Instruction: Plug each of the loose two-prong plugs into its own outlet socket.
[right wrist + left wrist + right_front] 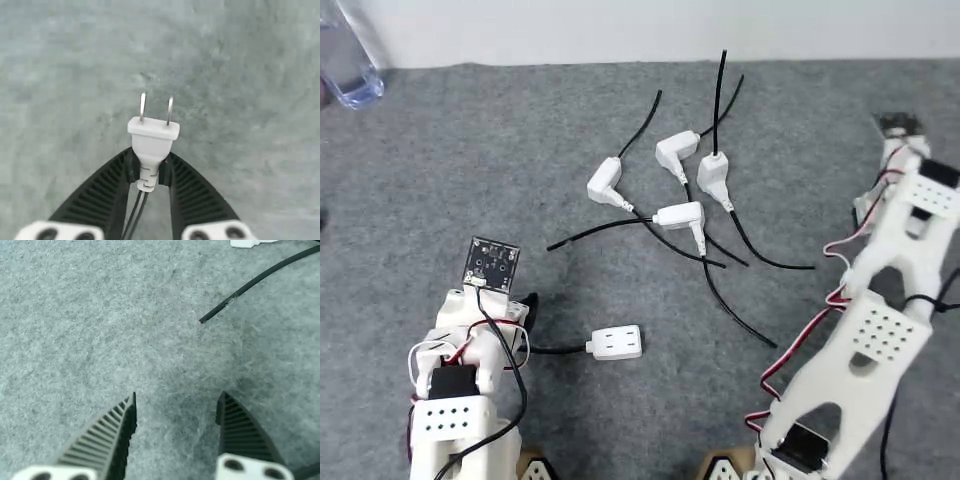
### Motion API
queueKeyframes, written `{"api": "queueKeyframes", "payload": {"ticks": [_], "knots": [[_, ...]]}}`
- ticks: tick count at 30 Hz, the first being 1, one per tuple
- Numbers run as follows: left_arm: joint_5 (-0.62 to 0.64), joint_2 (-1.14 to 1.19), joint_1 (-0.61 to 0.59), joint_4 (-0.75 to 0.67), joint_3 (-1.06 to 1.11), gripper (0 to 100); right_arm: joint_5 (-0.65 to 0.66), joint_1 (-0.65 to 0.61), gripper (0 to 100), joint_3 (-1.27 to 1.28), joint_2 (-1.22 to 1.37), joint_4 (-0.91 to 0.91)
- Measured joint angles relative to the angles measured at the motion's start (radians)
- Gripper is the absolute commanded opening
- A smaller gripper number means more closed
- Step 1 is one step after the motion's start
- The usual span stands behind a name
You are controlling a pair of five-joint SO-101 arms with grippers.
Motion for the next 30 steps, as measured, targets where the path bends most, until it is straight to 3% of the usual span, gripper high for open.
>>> {"api": "queueKeyframes", "payload": {"ticks": [10,13,21,30], "knots": [[0.000,0.000,0.000,0.000,0.000,25,0.450,-0.071,0.9,0.000,-0.253,0.328],[0.000,0.000,0.000,0.000,0.000,25,0.480,-0.140,0.9,0.002,-0.296,0.420],[0.000,0.000,0.000,0.000,0.000,25,0.459,-0.261,0.9,0.178,-0.465,0.423],[0.000,0.000,0.000,0.000,0.000,25,0.821,-0.436,0.9,0.700,-0.772,0.423]]}}
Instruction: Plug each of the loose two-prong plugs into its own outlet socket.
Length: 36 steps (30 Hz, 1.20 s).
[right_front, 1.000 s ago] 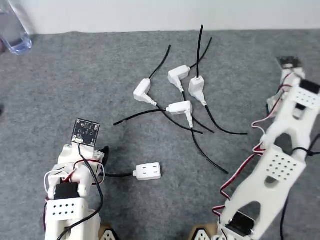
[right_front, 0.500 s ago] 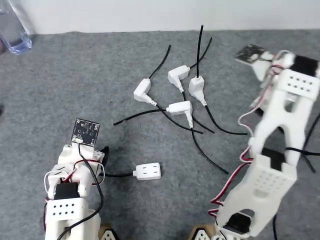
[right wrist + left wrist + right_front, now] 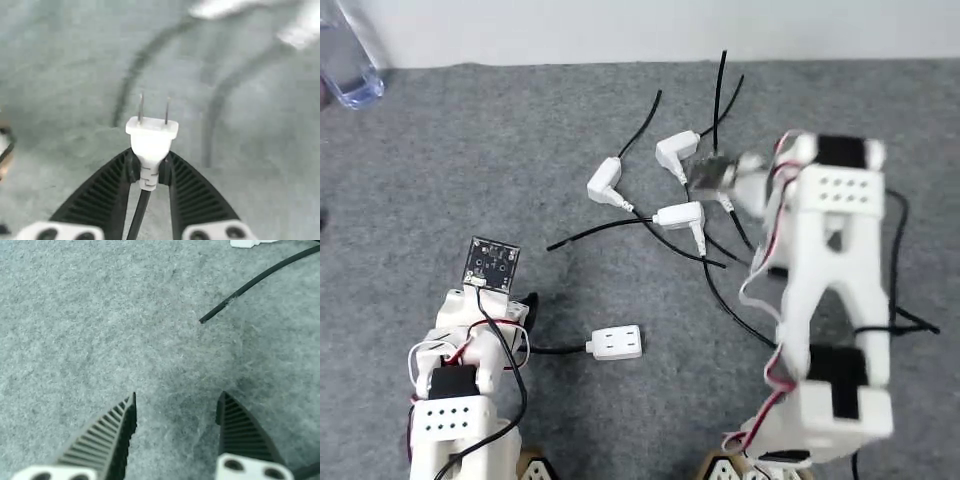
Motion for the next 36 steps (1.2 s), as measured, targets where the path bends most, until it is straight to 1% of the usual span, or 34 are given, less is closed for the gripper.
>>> {"api": "queueKeyframes", "payload": {"ticks": [2,4,8,12,15,17,21,26,32,36], "knots": [[0.000,0.000,0.000,0.000,0.000,25,0.052,-0.021,0.9,0.137,-0.066,-0.006],[0.000,0.000,0.000,0.000,0.000,25,0.060,-0.048,0.9,0.275,-0.130,-0.061],[0.000,0.000,0.000,0.000,0.000,25,0.035,-0.095,0.9,0.577,-0.252,-0.318],[0.000,0.000,0.002,0.000,0.000,25,-0.029,-0.206,0.8,0.870,-0.356,-0.580],[0.000,0.000,0.006,0.000,0.000,25,-0.080,-0.256,0.8,1.022,-0.411,-0.755],[0.000,0.000,0.006,0.000,0.000,25,-0.097,-0.281,0.8,1.080,-0.427,-0.825],[0.000,0.000,0.006,0.000,0.000,25,-0.107,-0.322,0.9,1.102,-0.431,-0.855],[0.000,0.000,0.006,0.000,0.000,25,-0.127,-0.324,2.8,1.102,-0.431,-0.861],[0.000,0.000,0.006,0.000,0.000,25,-0.170,-0.331,18.3,1.102,-0.430,-0.862],[0.000,0.000,0.006,0.000,0.000,25,-0.173,-0.331,24.4,1.102,-0.430,-0.862]]}}
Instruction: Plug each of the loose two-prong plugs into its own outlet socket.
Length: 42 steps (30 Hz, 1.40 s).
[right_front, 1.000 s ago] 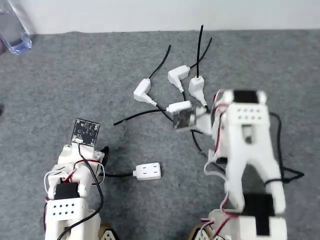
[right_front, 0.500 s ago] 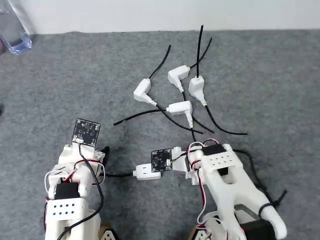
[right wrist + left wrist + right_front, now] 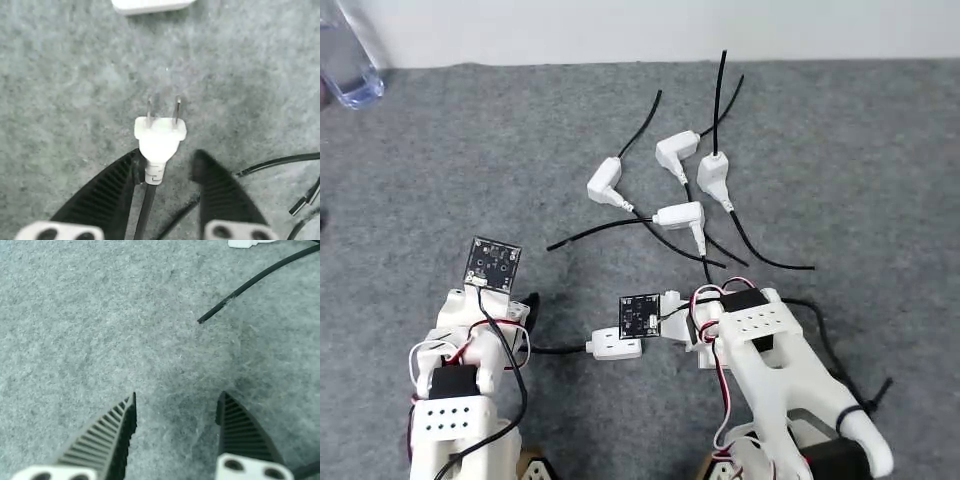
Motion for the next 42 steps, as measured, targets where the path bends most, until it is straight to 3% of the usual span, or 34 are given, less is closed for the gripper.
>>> {"api": "queueKeyframes", "payload": {"ticks": [9,20,34,42], "knots": [[0.000,0.000,0.000,0.000,0.000,25,0.000,-0.008,24.5,0.000,0.000,0.005],[0.000,0.000,0.000,0.000,0.000,25,-0.055,-0.115,24.4,-0.120,0.000,0.244],[0.000,0.000,0.000,0.000,0.000,25,-0.063,-0.115,24.4,-0.020,0.000,0.043],[0.000,0.000,0.000,0.000,0.000,25,-0.063,-0.117,24.4,-0.012,0.005,0.028]]}}
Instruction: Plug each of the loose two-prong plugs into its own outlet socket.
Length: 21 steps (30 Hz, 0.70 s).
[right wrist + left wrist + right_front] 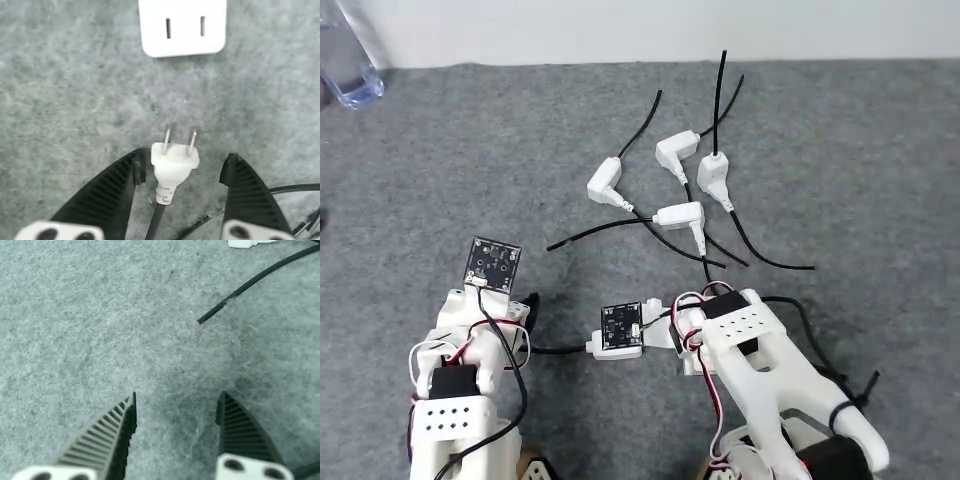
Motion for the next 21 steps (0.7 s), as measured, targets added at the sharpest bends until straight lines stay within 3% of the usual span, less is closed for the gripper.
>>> {"api": "queueKeyframes", "payload": {"ticks": [10,21], "knots": [[0.000,0.000,0.000,0.000,0.000,25,0.021,0.100,24.4,0.018,0.000,-0.011],[0.000,0.000,0.000,0.000,0.000,25,0.023,0.074,24.4,0.021,0.000,-0.011]]}}
